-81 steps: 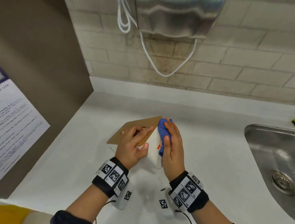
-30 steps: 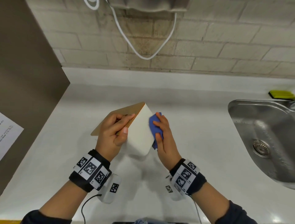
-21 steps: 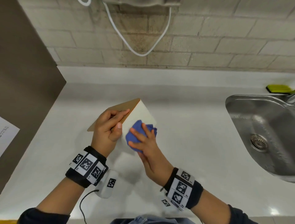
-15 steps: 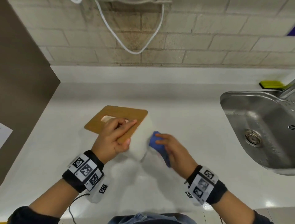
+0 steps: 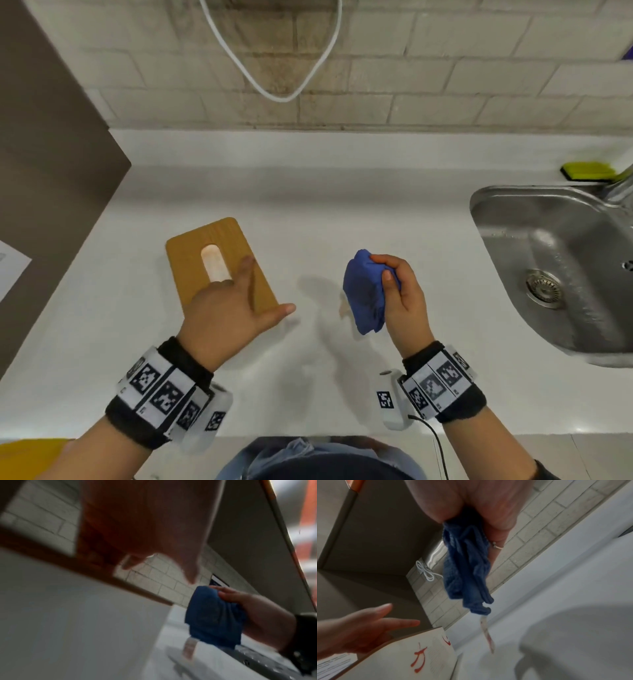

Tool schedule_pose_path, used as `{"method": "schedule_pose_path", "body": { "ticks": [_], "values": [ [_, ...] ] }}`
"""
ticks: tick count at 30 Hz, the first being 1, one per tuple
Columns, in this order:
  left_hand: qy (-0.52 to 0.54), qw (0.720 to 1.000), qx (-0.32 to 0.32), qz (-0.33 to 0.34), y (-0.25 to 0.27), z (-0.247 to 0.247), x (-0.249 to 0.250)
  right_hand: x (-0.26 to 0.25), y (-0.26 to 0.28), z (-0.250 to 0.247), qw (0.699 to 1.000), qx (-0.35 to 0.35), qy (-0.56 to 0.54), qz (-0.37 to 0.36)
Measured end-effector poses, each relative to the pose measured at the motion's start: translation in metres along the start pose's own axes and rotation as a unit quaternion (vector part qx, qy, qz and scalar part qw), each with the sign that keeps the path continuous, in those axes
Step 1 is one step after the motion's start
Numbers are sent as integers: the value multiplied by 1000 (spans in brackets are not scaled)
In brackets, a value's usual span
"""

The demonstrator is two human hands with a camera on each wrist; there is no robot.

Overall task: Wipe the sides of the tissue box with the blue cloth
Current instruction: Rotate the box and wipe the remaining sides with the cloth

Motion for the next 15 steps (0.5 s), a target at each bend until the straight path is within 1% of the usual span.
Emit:
{"method": "schedule_pose_path", "body": {
  "ticks": [1,2,4,5,7,8,9,11,12,13,14,15],
  "values": [
    [-45,998,-3,-49,1,1,1,0,1,3,1000,-6,-1,-1],
    [-95,992,-8,-84,2,5,4,0,2,6,1000,-13,-1,-3],
    [-182,975,-19,-123,4,17,9,3,3,11,1000,-26,-8,-2],
    [-205,969,-28,-134,6,22,11,4,3,13,999,-32,-11,0],
    [-200,968,-25,-152,8,28,9,5,4,18,999,-43,-8,5],
    [-171,974,-14,-150,11,30,8,6,4,20,999,-48,-6,8],
    [-132,983,3,-131,13,30,7,6,4,21,999,-52,-3,10],
    [-59,994,54,-71,19,23,7,4,3,22,999,-53,2,6],
    [-13,997,61,-47,22,20,4,3,2,22,999,-53,1,4],
    [47,997,62,-30,25,17,0,1,1,21,999,-53,-2,2],
    [123,990,63,-12,26,14,-4,-2,0,20,999,-51,-5,-2],
    [204,977,66,8,25,11,-8,-6,-1,19,999,-46,-9,-7]
  ]
}}
Point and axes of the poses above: each hand's wrist, its own y-axis away from the middle knuckle, its own z-axis out of the palm, x = y × z, the point moved 10 cm from there along -y, towards the middle knuckle, and after that the axes turned 9 degrees about z, right-handed, at the moved point
